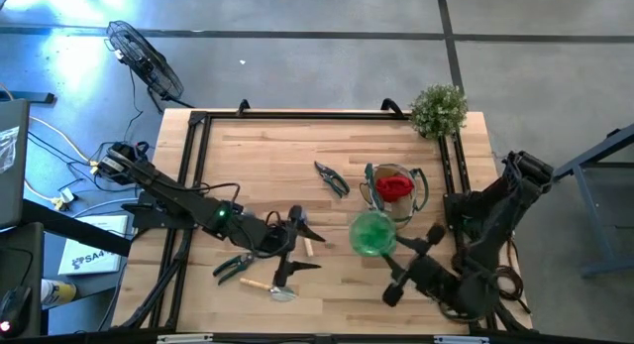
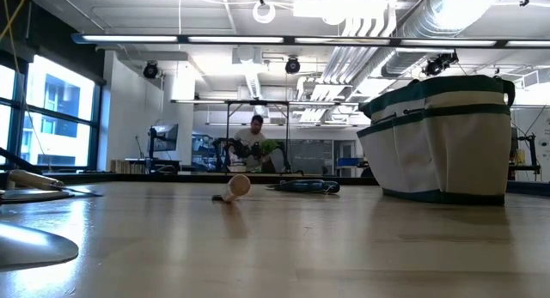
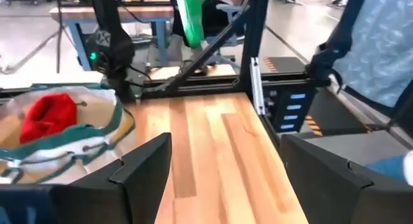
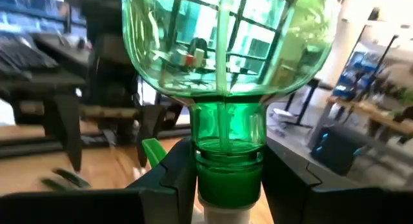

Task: Pick & Place Garden tools in Gardening bag
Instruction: Put the green spray bottle into the gardening bag

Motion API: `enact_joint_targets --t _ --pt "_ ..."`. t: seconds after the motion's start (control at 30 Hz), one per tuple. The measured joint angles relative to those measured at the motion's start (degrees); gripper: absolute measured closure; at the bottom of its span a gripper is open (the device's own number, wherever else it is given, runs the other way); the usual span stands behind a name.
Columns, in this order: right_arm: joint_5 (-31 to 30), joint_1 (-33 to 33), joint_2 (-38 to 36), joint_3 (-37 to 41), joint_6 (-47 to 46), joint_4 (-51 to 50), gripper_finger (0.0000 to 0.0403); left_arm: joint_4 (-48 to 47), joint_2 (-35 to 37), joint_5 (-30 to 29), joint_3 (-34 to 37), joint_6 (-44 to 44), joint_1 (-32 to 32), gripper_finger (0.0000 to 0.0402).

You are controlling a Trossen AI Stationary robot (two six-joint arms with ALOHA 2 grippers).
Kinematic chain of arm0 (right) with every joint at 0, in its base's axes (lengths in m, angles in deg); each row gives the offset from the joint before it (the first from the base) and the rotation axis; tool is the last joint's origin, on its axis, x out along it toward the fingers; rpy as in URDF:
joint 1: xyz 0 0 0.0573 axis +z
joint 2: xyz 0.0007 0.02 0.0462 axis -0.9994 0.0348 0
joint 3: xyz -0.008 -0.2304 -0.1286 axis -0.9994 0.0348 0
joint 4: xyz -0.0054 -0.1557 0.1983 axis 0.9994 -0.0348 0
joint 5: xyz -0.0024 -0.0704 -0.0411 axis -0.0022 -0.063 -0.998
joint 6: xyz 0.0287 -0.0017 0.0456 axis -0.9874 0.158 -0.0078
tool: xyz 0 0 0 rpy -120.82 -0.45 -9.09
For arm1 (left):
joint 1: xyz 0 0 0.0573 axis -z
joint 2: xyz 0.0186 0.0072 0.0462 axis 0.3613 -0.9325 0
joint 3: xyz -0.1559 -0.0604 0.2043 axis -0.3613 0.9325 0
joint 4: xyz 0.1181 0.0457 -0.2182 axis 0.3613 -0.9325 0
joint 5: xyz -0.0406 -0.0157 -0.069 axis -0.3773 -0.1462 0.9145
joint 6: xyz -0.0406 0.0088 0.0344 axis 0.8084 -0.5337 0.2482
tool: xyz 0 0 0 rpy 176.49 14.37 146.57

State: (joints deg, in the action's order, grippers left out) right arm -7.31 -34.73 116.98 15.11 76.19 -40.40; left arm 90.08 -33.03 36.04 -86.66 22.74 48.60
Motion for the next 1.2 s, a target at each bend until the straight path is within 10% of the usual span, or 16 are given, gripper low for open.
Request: enact_joint_targets --t 0.7,0.87,1.2 --pt "0.09 -16.01 -24.07 0.00 -5.85 -10.44 0.0276 -8.24 0.02 9.03 -0.04 4.04 -0.01 0.0119" --pt "1.12 -18.42 -28.21 -0.02 -26.83 -31.85 0.0276 -8.68 0.02 9.22 -0.04 4.04 -0.01 0.0119" --pt "31.53 -30.87 -25.51 3.64 -89.50 -85.59 0.0276 -9.11 0.02 9.16 -0.04 3.98 -0.01 0.0119"
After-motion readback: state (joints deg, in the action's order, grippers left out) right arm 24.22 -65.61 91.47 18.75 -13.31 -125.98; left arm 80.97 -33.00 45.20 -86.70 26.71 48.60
